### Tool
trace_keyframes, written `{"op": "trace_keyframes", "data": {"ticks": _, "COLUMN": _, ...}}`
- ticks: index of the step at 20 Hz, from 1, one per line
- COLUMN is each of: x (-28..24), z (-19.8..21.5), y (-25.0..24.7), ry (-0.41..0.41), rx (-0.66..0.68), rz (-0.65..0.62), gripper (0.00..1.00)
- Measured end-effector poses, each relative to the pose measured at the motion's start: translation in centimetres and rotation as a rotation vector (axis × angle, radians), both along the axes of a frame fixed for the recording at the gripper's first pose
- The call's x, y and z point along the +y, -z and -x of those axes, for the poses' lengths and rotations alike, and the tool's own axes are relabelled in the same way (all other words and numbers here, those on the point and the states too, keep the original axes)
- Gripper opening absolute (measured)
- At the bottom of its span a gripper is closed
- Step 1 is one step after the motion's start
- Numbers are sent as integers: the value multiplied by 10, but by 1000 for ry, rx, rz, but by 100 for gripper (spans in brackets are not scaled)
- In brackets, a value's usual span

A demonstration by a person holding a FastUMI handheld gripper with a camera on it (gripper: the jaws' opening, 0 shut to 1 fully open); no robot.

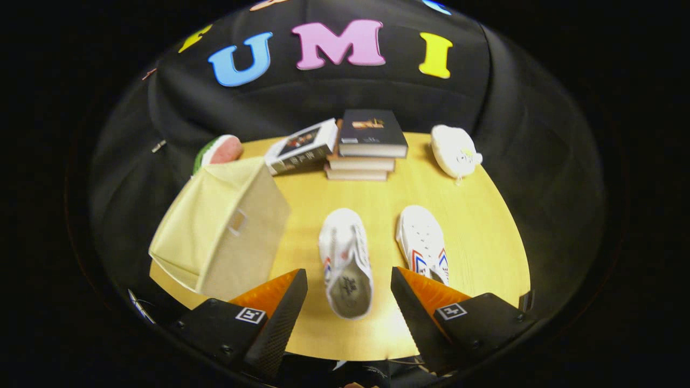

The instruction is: Open the storage box then place both shoes into the box .Put the left shoe in first, then the right shoe, with the right side of both shoes facing outward in a uniform manner.

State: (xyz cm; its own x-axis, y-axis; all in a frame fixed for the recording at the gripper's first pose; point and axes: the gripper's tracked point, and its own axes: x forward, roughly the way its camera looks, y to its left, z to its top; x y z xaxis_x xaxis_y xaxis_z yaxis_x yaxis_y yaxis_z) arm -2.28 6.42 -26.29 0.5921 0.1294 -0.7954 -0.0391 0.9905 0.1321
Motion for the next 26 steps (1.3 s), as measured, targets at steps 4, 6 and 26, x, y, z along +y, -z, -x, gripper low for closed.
{"op": "trace_keyframes", "data": {"ticks": 4, "x": -23, "z": -1, "y": 57, "ry": -51, "rx": 74, "rz": 70, "gripper": 99}}
{"op": "trace_keyframes", "data": {"ticks": 6, "x": -26, "z": -8, "y": 74, "ry": -69, "rx": 106, "rz": 89, "gripper": 100}}
{"op": "trace_keyframes", "data": {"ticks": 26, "x": 2, "z": -77, "y": 127, "ry": -15, "rx": 215, "rz": -116, "gripper": 6}}
